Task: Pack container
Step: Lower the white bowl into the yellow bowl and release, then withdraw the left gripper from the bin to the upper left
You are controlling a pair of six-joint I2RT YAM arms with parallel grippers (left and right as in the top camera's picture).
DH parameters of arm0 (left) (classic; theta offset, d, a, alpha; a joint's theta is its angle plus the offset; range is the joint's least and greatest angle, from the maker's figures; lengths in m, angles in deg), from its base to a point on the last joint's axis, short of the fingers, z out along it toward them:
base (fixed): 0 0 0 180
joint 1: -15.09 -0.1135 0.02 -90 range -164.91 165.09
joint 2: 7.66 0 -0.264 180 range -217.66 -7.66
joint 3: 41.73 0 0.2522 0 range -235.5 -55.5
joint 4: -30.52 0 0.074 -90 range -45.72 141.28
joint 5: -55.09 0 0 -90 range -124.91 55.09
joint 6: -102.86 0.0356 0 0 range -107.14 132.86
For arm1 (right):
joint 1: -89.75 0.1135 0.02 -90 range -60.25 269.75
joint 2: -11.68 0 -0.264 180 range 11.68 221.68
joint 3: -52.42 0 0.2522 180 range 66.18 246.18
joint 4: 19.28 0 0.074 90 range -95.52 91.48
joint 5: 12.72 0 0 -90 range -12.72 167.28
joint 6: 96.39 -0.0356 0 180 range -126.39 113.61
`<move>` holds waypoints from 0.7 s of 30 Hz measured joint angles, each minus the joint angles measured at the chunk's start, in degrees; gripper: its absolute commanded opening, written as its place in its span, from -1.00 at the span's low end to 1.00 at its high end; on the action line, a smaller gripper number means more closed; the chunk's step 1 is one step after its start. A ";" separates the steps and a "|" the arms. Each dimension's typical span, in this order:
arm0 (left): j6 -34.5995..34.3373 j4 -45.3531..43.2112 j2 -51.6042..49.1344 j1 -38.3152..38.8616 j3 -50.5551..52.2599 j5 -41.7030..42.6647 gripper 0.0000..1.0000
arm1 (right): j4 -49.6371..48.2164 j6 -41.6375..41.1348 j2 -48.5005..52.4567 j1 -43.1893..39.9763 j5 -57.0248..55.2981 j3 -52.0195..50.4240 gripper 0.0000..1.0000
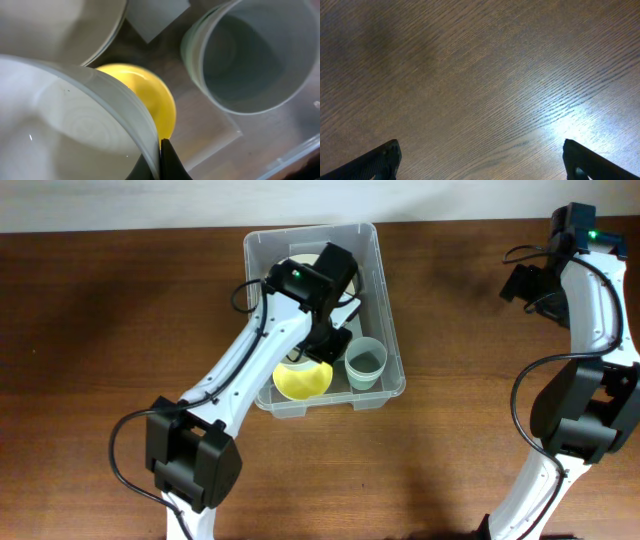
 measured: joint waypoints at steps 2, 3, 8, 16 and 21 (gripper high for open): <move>-0.11 0.00 0.00 0.37 0.00 0.00 -0.99 | 0.00 0.04 0.00 0.00 0.00 0.00 0.98; -0.15 0.00 0.00 0.48 0.00 0.00 -0.98 | 0.00 0.02 0.00 0.00 0.00 0.00 0.98; -0.42 0.59 0.00 0.52 0.00 -0.15 -0.08 | 0.00 0.00 0.00 0.00 0.00 0.00 0.98; -0.79 1.70 0.00 0.50 -0.02 -0.70 0.07 | 0.00 0.00 0.00 0.00 0.00 0.00 0.98; -1.29 1.53 0.00 0.11 -2.45 -6.21 0.07 | 0.00 0.00 0.00 0.00 0.00 0.00 0.98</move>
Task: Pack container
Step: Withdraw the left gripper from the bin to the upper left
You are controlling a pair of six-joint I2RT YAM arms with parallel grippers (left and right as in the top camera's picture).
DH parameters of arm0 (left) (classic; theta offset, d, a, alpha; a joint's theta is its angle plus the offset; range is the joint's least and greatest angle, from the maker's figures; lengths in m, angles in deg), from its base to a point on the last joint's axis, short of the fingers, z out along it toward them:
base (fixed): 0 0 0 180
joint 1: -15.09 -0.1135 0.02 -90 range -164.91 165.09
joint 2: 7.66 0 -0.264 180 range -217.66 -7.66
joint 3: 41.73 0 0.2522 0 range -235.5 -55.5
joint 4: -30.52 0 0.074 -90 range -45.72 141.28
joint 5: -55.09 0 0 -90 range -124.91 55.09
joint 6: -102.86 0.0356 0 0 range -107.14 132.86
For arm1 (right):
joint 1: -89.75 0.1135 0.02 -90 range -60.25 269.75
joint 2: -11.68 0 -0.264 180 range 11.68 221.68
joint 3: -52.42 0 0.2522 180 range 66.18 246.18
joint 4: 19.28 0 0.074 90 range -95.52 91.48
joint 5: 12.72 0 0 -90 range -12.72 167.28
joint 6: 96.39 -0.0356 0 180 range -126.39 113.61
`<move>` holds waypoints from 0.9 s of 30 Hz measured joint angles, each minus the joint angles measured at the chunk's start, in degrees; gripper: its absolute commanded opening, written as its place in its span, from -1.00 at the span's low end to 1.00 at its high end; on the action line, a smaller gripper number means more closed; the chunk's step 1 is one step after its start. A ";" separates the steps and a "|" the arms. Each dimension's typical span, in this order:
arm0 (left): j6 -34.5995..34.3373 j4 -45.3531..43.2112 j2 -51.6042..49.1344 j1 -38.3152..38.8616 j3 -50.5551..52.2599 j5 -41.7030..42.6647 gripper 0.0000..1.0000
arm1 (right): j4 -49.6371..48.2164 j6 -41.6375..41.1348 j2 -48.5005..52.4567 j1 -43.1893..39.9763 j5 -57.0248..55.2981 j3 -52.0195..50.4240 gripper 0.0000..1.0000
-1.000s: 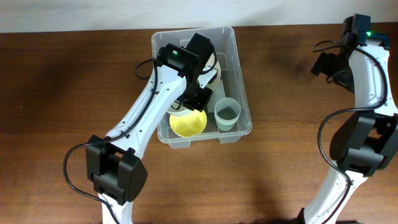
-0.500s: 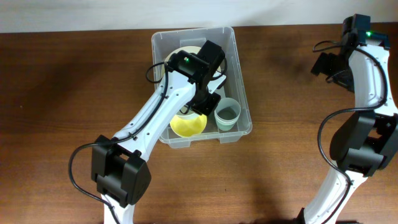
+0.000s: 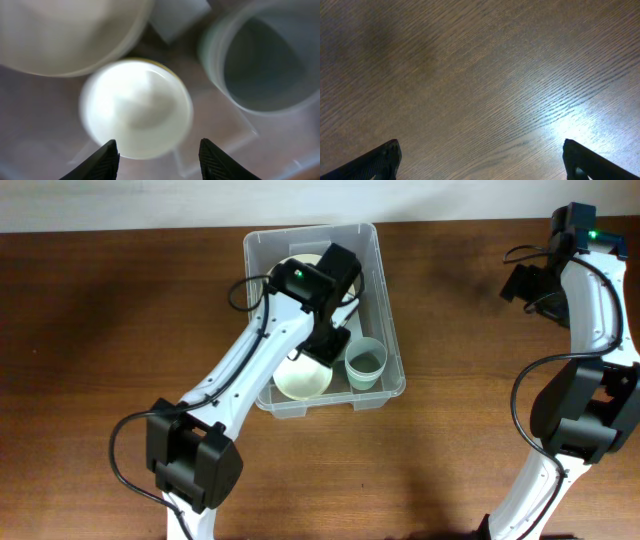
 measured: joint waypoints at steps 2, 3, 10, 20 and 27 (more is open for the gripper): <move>-1.31 0.02 0.00 -0.76 -2.91 -3.61 0.08 | 0.00 0.00 0.00 0.00 0.00 0.00 0.98; -1.86 -0.13 0.00 -1.16 -3.93 -4.83 0.09 | 0.00 0.00 0.00 0.00 0.00 0.00 0.98; -10.73 0.28 0.00 -10.58 -17.66 -12.79 0.14 | -0.02 0.00 0.00 0.00 0.00 0.00 0.98; -15.82 -4.37 0.02 -31.17 -25.46 -15.54 0.49 | -0.02 0.04 0.00 0.00 0.00 0.00 0.98; -16.70 -5.88 0.02 -38.95 -25.46 -13.90 0.99 | 0.00 0.02 0.00 0.00 0.00 0.00 0.98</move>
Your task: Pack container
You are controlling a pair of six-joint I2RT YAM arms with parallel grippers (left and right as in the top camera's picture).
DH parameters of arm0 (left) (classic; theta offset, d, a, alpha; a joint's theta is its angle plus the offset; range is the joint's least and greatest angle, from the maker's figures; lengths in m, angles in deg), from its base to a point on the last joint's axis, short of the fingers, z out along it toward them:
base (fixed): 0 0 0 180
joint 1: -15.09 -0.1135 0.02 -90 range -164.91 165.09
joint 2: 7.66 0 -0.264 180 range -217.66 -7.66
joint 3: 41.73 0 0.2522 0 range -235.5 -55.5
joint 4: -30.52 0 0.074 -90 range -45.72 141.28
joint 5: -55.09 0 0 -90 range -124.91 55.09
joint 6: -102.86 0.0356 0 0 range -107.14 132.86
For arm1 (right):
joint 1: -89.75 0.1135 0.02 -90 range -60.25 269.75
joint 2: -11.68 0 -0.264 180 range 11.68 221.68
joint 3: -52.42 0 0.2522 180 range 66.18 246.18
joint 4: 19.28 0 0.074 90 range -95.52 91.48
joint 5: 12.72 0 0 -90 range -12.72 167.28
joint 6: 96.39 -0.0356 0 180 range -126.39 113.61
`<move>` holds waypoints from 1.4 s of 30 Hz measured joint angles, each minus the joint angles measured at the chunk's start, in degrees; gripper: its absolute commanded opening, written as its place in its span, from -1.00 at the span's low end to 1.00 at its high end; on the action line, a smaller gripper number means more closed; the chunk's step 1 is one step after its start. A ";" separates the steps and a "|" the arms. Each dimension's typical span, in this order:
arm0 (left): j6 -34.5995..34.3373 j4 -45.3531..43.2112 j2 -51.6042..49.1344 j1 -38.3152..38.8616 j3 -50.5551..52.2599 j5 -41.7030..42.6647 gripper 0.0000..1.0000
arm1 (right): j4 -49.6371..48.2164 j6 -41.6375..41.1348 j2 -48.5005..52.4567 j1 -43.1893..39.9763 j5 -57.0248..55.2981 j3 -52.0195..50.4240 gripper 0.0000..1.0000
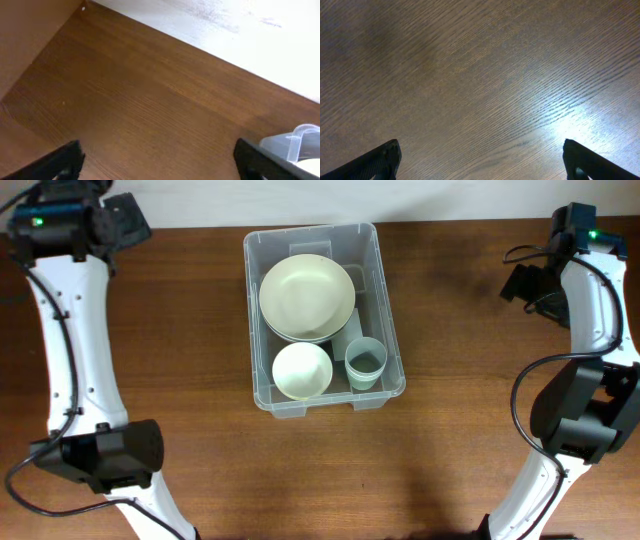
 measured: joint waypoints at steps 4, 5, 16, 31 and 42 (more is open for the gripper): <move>0.04 0.07 0.00 0.07 0.00 1.36 0.99 | 0.00 0.00 0.00 0.00 0.00 0.00 0.98; 0.04 0.07 0.00 0.15 0.00 1.73 0.99 | 0.00 0.00 0.00 0.00 0.00 0.00 0.98; 0.04 0.09 0.00 0.31 0.00 2.56 0.99 | 0.00 0.00 0.00 0.00 0.00 0.00 0.98; 0.04 0.07 0.00 0.31 0.00 2.58 0.99 | 0.00 -0.02 0.00 0.00 0.00 0.00 0.98; 0.04 0.09 0.00 0.28 0.00 2.58 0.99 | 0.00 0.00 0.00 0.00 0.00 0.00 0.98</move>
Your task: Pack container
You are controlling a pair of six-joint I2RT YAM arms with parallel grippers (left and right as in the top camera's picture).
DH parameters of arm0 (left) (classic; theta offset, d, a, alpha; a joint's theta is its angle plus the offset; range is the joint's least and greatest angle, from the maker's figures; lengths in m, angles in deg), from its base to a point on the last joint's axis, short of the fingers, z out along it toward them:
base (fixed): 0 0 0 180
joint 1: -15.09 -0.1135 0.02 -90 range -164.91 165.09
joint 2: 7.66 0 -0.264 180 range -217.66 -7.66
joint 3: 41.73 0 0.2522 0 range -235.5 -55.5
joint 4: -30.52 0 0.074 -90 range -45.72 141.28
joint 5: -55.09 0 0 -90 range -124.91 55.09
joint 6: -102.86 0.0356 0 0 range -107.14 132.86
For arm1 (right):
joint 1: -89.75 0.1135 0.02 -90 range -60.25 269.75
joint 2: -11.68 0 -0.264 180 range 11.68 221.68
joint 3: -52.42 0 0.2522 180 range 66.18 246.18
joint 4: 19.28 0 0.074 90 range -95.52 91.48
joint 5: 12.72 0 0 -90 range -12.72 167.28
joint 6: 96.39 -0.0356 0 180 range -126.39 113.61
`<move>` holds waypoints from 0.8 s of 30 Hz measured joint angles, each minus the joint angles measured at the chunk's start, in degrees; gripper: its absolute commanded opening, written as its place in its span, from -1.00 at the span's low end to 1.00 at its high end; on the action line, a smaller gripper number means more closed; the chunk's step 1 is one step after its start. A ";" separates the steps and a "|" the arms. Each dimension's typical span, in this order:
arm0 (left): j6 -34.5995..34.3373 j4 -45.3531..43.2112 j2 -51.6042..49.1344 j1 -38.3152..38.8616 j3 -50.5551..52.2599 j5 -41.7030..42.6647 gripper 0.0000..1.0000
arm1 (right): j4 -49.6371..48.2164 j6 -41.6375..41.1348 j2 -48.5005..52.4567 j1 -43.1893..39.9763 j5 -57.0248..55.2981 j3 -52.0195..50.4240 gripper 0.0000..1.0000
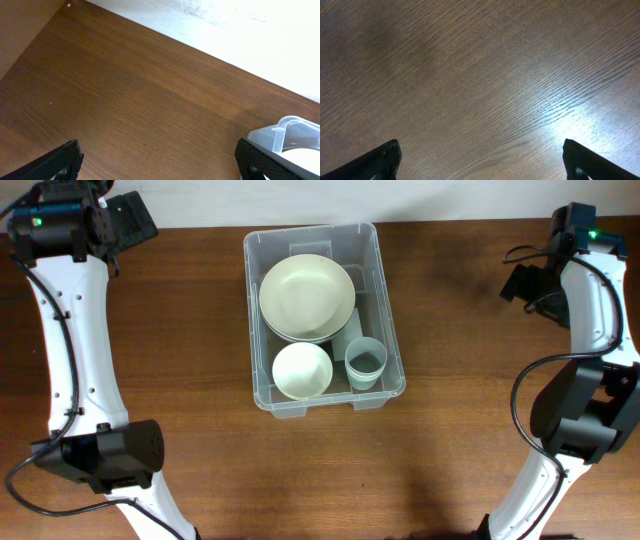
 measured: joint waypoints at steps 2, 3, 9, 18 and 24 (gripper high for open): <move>0.00 0.00 0.00 0.02 0.00 0.00 0.99 | 0.00 -0.02 0.00 0.00 0.00 0.00 0.98; 0.00 0.00 0.00 0.02 0.00 0.00 0.99 | 0.02 -0.02 0.00 0.00 -0.02 0.00 0.98; 0.00 0.00 0.00 0.02 0.00 0.00 0.99 | 2.34 0.00 -0.74 0.02 -4.94 -0.13 0.98; 0.00 0.02 0.00 0.02 0.00 0.00 0.99 | 0.33 -0.02 -18.62 2.36 -9.31 -0.44 0.98; 0.00 0.02 0.00 0.02 0.00 0.00 0.99 | -3.28 0.48 -38.58 3.56 -10.58 -0.17 0.98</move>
